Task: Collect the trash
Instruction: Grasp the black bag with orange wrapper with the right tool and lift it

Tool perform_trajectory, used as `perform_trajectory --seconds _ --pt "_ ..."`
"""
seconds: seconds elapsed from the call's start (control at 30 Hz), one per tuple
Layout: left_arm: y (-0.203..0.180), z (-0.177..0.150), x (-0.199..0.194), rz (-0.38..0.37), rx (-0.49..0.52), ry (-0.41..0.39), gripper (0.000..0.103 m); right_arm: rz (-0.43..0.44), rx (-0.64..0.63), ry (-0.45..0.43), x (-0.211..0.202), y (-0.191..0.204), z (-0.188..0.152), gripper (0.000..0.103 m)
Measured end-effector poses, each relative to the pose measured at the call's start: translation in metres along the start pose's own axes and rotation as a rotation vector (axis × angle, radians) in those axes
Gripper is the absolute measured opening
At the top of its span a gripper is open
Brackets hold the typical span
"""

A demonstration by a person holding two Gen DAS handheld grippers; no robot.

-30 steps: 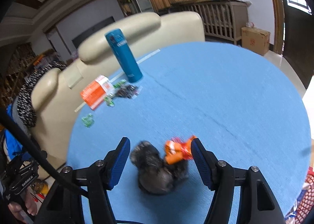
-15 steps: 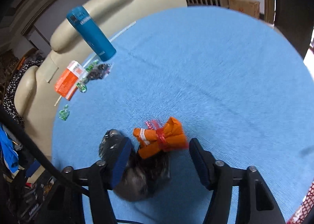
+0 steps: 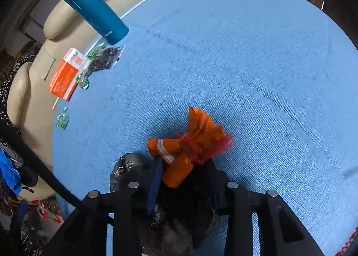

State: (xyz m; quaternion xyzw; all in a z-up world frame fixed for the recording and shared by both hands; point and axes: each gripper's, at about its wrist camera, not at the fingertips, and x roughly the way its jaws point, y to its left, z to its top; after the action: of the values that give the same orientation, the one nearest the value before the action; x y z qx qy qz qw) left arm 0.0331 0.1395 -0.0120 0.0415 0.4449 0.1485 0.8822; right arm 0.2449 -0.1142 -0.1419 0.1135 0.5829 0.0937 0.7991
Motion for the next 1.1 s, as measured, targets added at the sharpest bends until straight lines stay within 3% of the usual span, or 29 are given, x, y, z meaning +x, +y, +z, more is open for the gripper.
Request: perform_trajectory --seconds 0.1,0.27,0.37,0.53,0.57,0.6,0.9,1.1 --pt "0.015 -0.006 -0.011 0.043 -0.010 -0.013 0.067 -0.002 0.007 0.035 0.002 0.004 0.007 0.051" --pt "0.023 -0.006 -0.018 0.035 -0.022 -0.028 0.067 -0.027 0.062 -0.006 0.004 0.005 0.014 0.051" --pt "0.015 -0.006 -0.025 0.021 0.005 -0.060 0.067 -0.085 0.028 -0.059 0.006 0.012 0.017 0.039" --pt "0.005 -0.008 -0.031 -0.005 0.022 -0.081 0.067 -0.106 -0.033 -0.088 0.006 0.018 0.018 0.034" --pt "0.003 -0.009 -0.033 -0.007 0.025 -0.081 0.067 -0.102 -0.038 -0.094 0.004 0.018 0.018 0.021" --pt "0.002 -0.009 -0.033 -0.010 0.028 -0.080 0.067 -0.099 -0.045 -0.097 0.003 0.018 0.017 0.018" --pt "-0.018 -0.006 -0.038 -0.021 0.062 -0.087 0.067 -0.069 -0.016 -0.120 -0.020 -0.008 0.008 0.015" --pt "-0.038 0.000 -0.034 -0.067 0.095 -0.079 0.067 -0.012 0.001 -0.156 -0.041 -0.021 0.000 0.015"
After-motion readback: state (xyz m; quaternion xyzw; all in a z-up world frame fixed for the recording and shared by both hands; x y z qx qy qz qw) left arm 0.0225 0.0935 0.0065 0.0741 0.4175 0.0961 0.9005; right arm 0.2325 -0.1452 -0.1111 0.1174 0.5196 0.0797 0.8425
